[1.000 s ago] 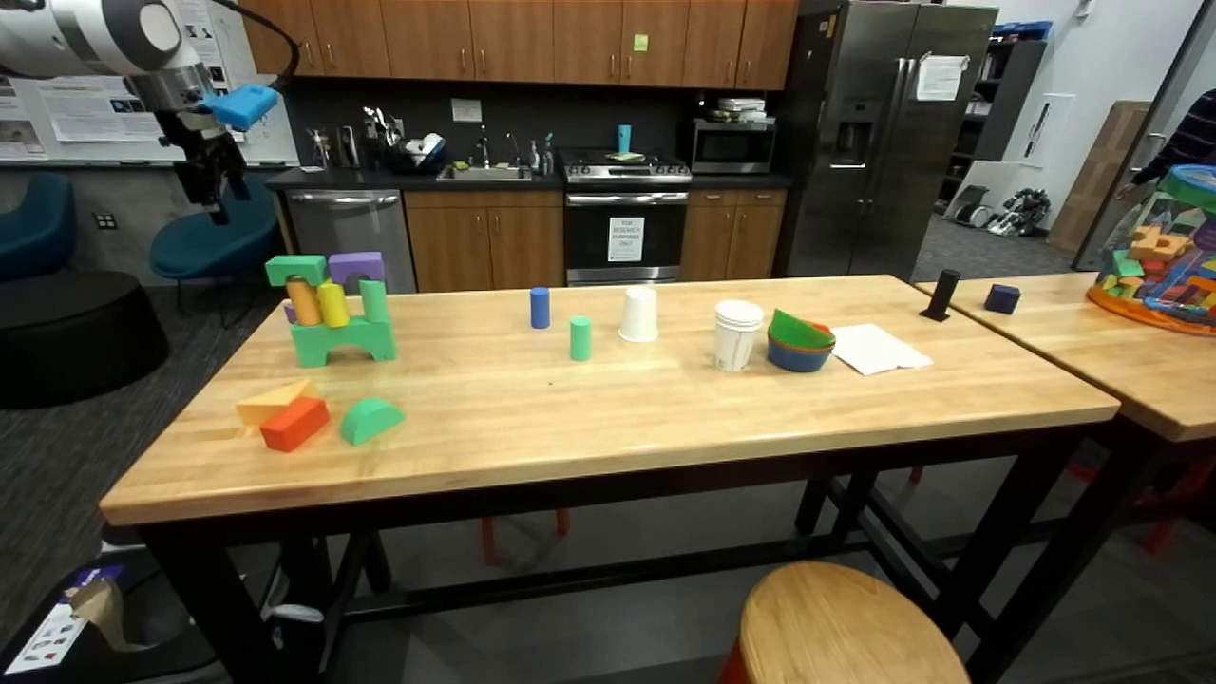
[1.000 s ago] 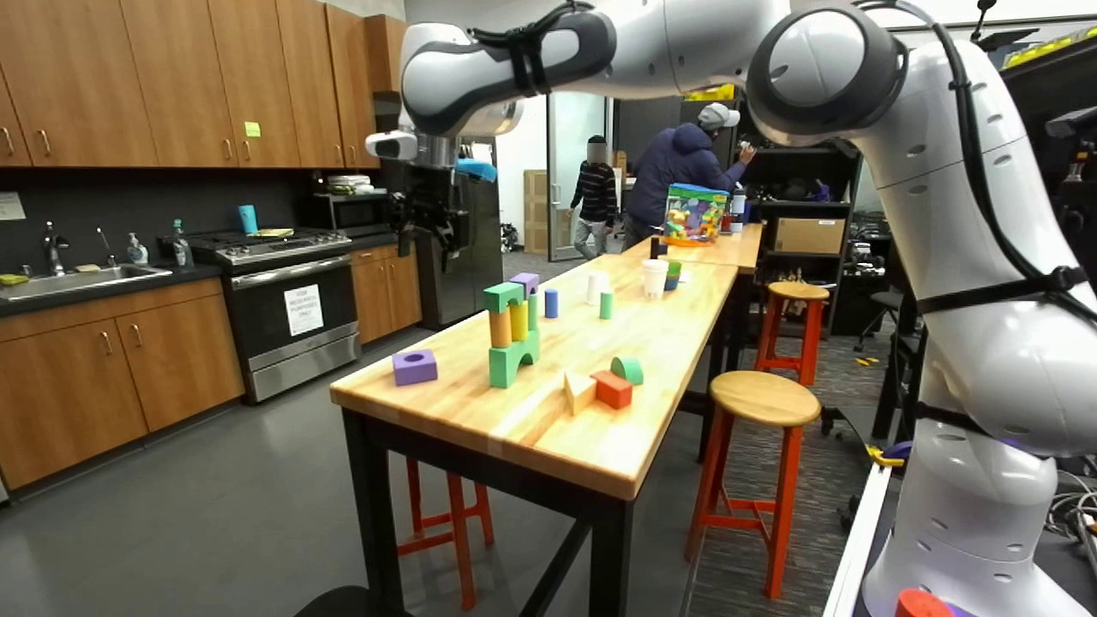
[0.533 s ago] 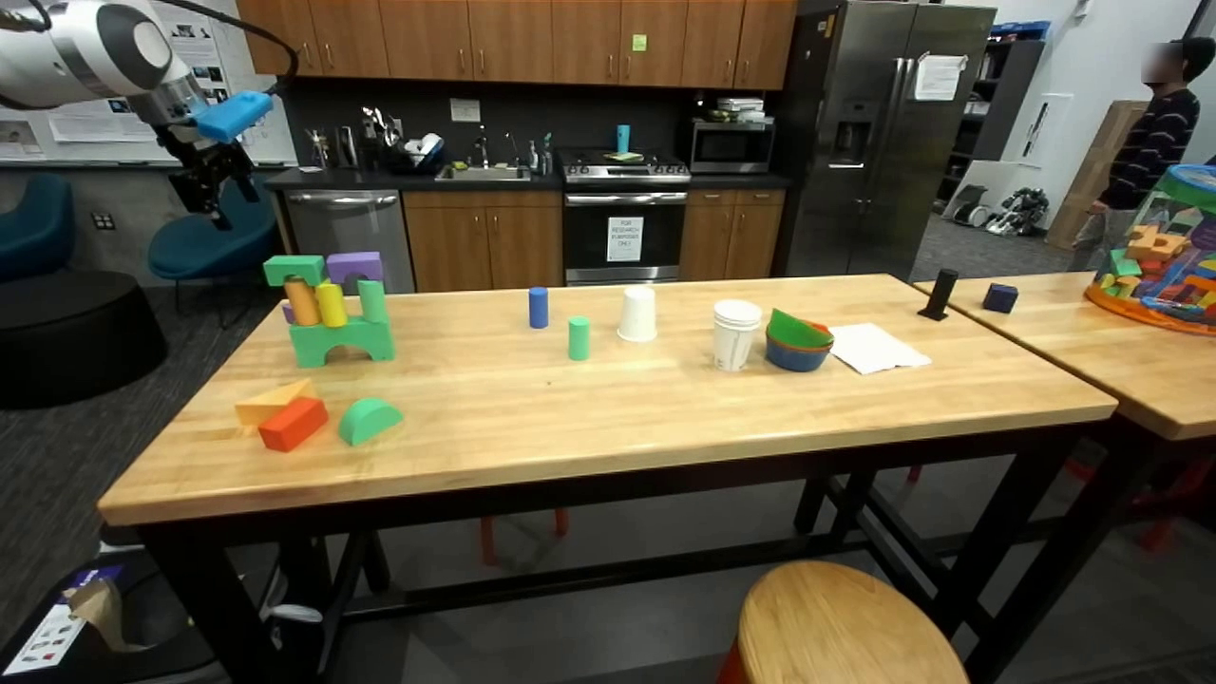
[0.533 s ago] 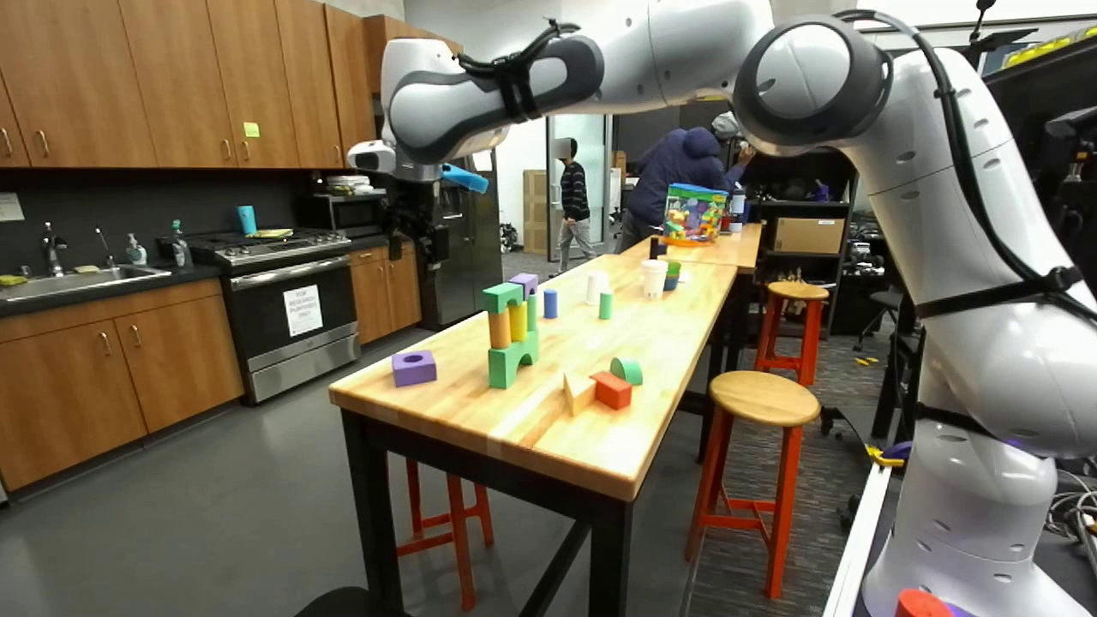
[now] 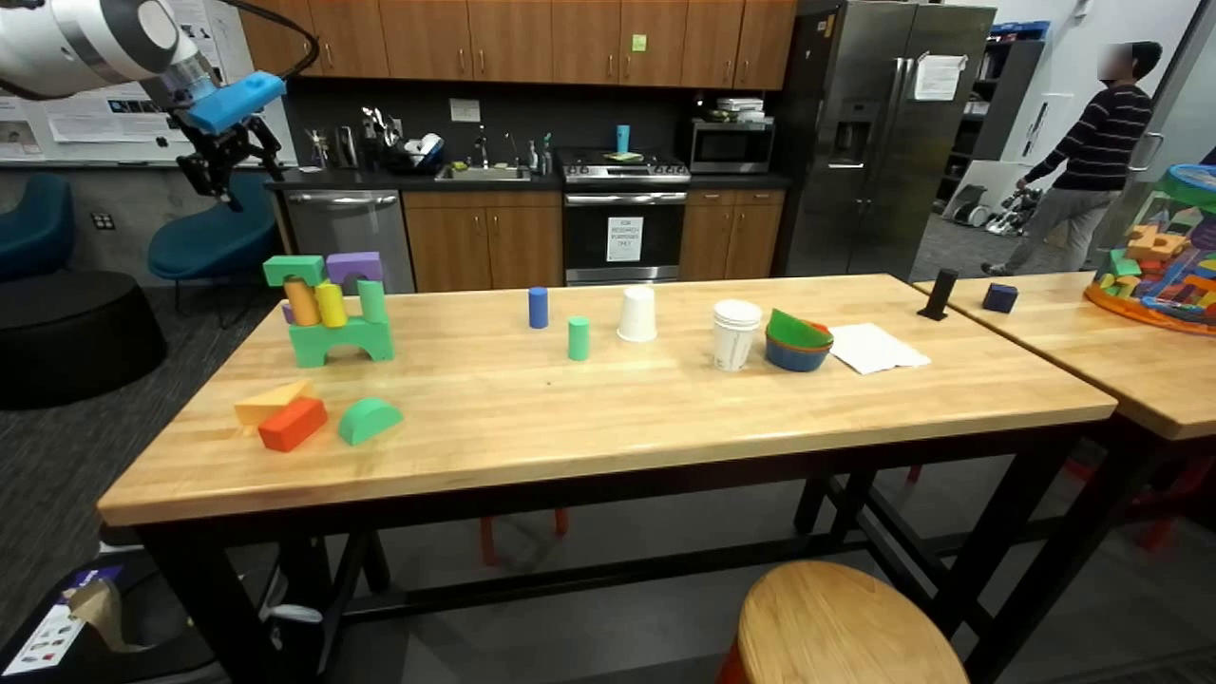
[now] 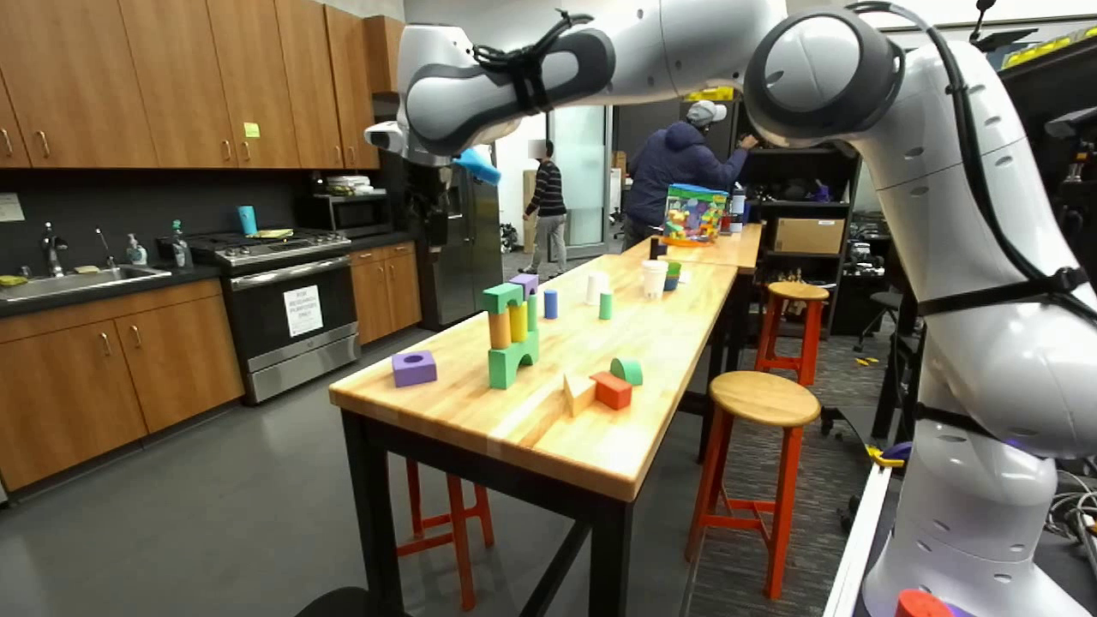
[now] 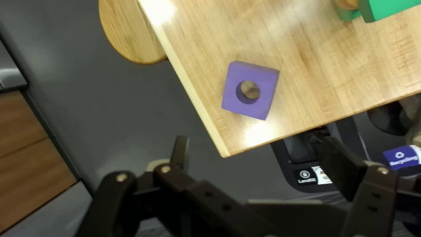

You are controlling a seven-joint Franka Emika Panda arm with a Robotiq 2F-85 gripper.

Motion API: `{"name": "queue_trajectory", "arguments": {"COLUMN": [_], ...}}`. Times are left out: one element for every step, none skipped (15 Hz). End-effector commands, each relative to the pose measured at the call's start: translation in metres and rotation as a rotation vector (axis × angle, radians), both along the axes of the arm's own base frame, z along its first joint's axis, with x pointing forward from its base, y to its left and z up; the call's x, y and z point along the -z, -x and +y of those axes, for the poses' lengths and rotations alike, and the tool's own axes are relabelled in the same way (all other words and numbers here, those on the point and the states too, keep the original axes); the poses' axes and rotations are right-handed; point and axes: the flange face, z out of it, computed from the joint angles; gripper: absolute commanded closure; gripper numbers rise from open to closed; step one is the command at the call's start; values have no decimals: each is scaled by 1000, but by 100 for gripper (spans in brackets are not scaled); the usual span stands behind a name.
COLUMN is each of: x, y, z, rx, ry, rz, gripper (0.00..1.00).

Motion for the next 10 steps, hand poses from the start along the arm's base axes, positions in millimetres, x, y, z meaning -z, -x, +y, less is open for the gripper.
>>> {"name": "queue_trajectory", "arguments": {"x": [-17,-17,-13,-15,-15,-14,-13,-12,-13,-13], "y": [14,8,1,1,1,1,2,2,2,0], "z": [-16,-6,-14,-13,-11,-8,-6,-5,-5,-5], "rx": [156,104,106,104,101,98,96,96,96,169], "ry": [-2,-7,-8,-14,-18,-21,-22,-23,-23,-35], "rz": [-121,-157,-100,-125,-135,-137,-137,-137,-137,-134], "gripper": [0,0,0,0,0,0,0,0,0,0]}}
